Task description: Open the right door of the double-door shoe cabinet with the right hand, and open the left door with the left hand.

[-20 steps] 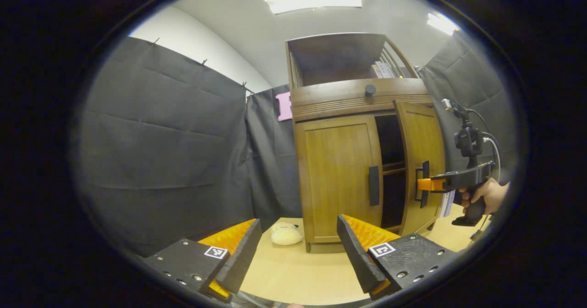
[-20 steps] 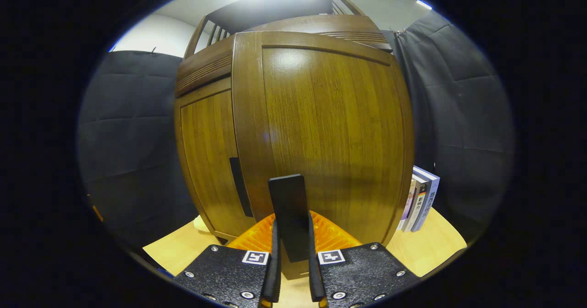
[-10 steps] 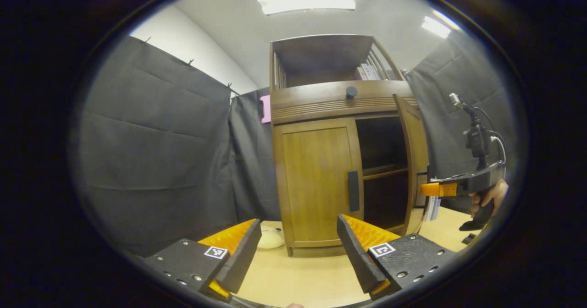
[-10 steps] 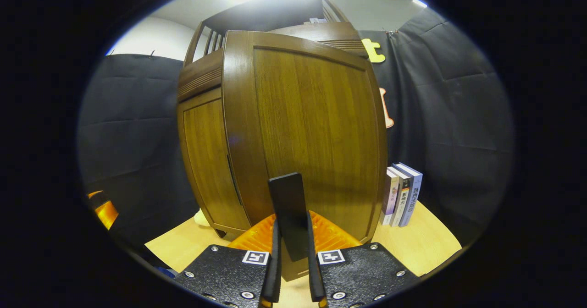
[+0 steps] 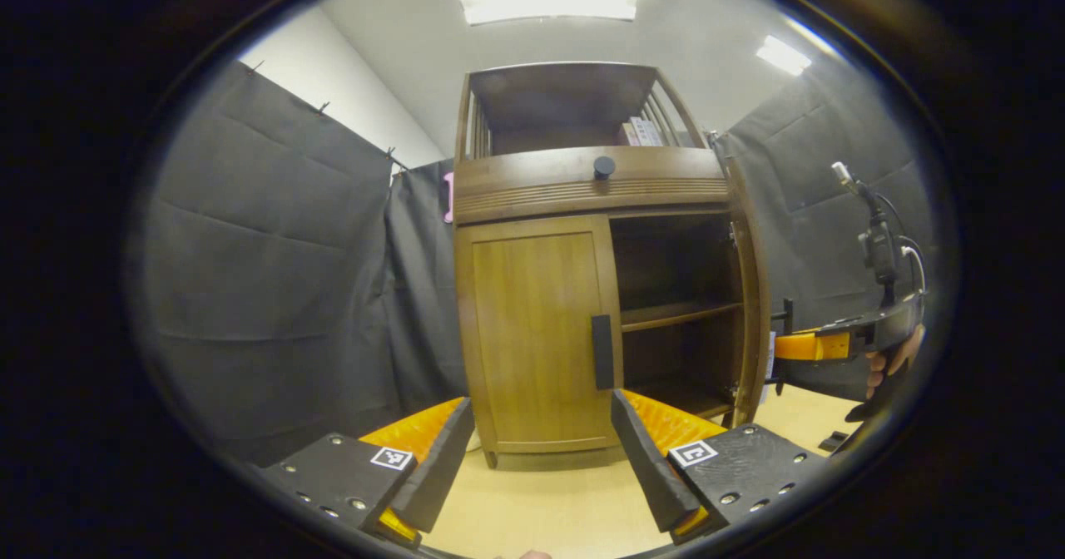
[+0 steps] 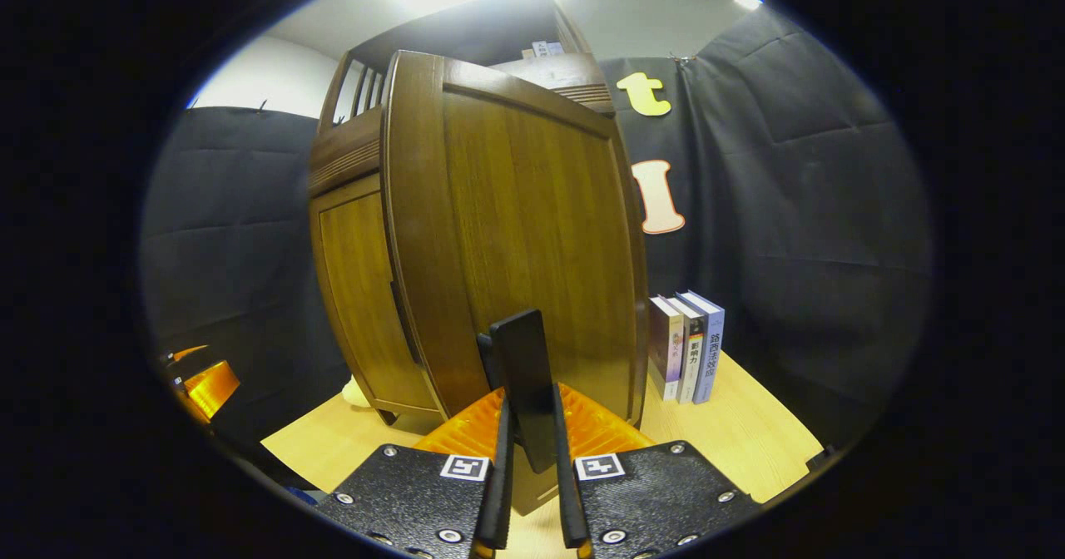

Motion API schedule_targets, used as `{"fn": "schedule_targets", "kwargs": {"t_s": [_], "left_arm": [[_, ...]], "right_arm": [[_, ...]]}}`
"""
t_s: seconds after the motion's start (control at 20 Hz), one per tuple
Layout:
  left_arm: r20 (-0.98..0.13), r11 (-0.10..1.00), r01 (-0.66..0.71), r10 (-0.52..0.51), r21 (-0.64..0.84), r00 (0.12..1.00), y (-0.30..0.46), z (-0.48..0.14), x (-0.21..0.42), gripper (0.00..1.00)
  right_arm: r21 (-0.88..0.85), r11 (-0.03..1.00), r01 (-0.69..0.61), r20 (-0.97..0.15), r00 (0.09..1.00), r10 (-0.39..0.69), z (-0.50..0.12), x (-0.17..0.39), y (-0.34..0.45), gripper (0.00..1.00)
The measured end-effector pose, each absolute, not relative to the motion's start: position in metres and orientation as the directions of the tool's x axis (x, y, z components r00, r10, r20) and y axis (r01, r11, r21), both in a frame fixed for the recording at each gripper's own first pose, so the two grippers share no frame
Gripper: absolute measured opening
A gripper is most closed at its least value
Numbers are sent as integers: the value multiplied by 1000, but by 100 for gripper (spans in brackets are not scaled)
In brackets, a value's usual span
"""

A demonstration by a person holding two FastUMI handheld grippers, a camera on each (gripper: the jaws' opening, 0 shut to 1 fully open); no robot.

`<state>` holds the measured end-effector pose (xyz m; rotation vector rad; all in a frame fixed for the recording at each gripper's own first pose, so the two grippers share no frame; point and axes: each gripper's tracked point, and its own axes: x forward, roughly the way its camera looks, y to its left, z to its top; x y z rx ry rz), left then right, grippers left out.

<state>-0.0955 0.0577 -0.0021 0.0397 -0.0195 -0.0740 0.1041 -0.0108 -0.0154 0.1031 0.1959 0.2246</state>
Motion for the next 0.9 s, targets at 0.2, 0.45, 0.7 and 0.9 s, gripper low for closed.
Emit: {"fn": "schedule_targets", "kwargs": {"t_s": [0.2,0.45,0.7,0.9], "left_arm": [[15,993,111,-112,39,994,55,-7,-97,95],[24,989,141,-142,45,990,53,-7,-99,100],[22,986,164,-165,38,986,51,-6,-100,95],[23,981,191,-191,25,981,46,-5,-100,95]], "right_arm": [[147,970,-192,-199,955,219,-21,97,-31,24],[134,978,-161,-202,962,186,-23,86,-51,21],[102,991,-90,-192,975,108,-20,81,-81,19],[103,994,-25,-189,981,44,-20,79,-111,19]]}}
